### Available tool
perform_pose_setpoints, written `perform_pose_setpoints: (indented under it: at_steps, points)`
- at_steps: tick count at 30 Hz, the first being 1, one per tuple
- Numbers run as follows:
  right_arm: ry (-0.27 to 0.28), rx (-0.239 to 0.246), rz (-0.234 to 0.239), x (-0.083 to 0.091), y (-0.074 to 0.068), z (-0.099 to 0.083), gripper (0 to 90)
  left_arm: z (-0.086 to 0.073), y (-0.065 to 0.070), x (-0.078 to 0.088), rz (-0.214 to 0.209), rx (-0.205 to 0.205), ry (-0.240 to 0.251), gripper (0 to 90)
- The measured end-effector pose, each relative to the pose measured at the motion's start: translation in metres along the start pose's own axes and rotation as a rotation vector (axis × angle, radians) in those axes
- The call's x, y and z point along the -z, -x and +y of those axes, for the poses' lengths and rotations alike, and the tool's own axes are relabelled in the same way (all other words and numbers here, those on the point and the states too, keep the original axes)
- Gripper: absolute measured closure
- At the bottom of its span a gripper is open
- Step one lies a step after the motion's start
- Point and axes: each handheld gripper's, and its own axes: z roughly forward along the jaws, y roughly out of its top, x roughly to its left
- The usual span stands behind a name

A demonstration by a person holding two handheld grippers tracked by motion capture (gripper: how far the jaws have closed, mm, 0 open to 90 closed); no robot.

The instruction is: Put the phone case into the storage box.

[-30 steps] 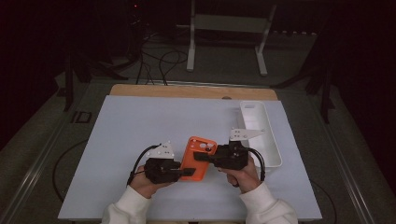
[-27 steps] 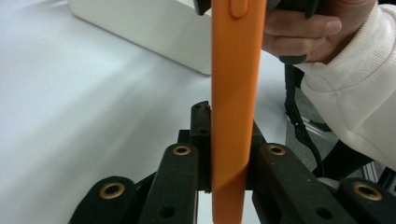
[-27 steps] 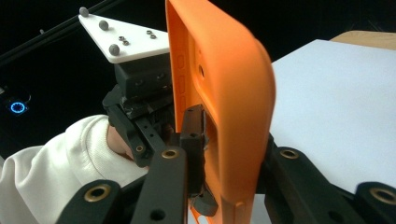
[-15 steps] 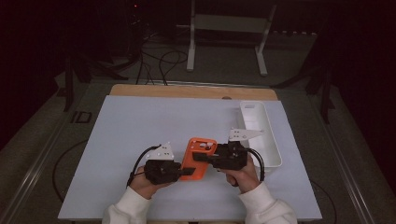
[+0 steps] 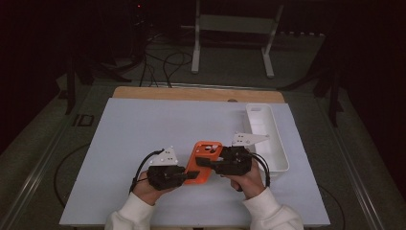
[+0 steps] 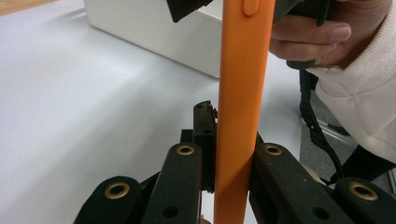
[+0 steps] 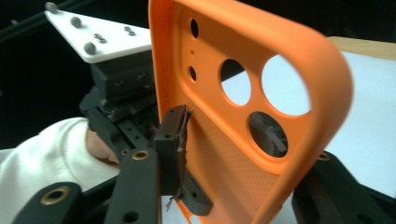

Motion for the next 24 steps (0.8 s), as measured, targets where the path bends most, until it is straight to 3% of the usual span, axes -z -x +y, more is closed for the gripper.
perform_pose_setpoints:
  at_steps: [12, 17, 24]
  points:
    - [-0.011, -0.006, -0.097, 0.000, -0.003, 0.003, 34.1, 0.000, -0.001, 0.008, 0.050, 0.010, 0.040, 85.4]
    - [-0.028, 0.020, -0.161, -0.001, -0.007, 0.003, 25.1, -0.001, -0.002, 0.011, 0.076, 0.020, 0.059, 85.3]
    - [-0.039, 0.047, -0.232, -0.001, -0.013, 0.005, 18.8, -0.005, -0.002, 0.017, 0.152, 0.029, 0.075, 85.3]
